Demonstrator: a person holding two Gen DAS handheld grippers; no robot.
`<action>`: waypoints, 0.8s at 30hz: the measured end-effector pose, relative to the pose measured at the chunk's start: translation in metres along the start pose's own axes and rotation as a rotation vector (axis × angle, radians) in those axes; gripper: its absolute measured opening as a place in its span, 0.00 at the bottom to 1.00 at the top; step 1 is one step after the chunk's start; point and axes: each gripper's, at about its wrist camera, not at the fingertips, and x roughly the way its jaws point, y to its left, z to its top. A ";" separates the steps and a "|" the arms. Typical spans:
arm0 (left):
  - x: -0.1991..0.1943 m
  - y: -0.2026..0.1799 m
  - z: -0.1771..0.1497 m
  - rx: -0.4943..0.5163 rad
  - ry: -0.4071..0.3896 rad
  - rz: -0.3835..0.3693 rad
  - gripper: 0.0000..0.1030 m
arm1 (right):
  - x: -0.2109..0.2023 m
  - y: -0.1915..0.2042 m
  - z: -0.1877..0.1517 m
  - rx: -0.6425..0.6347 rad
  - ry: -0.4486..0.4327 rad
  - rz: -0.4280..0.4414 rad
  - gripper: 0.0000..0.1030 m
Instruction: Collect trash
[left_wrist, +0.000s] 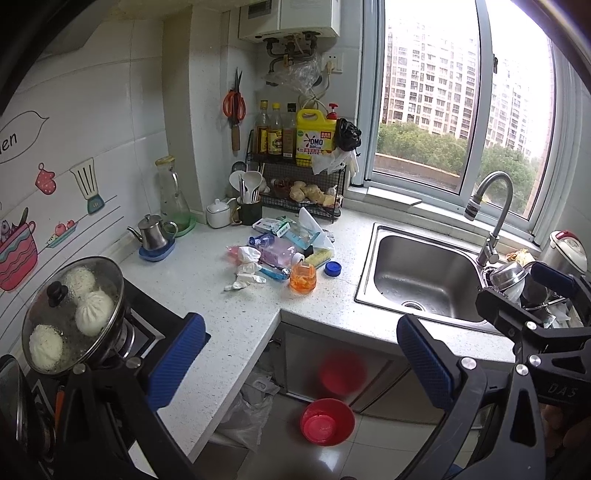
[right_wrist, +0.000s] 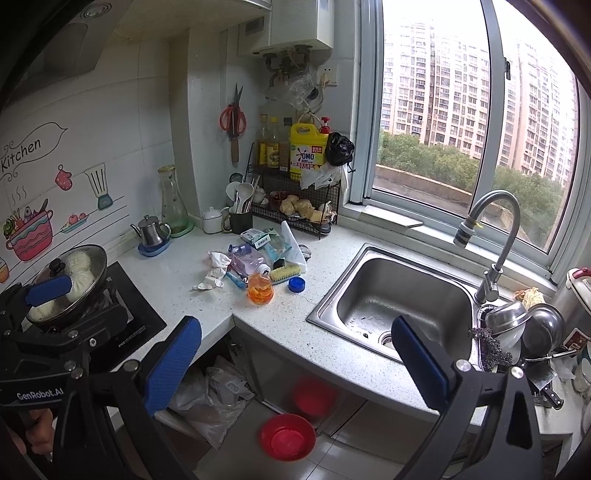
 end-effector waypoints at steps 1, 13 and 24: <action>0.000 0.000 0.000 0.002 0.001 0.000 1.00 | 0.000 0.000 0.000 0.000 0.001 0.000 1.00; 0.001 0.000 -0.002 -0.002 0.010 -0.009 1.00 | -0.001 -0.001 -0.001 -0.003 0.007 0.004 1.00; 0.002 0.002 -0.002 0.003 0.019 -0.013 1.00 | -0.001 0.001 -0.001 -0.007 0.014 0.008 1.00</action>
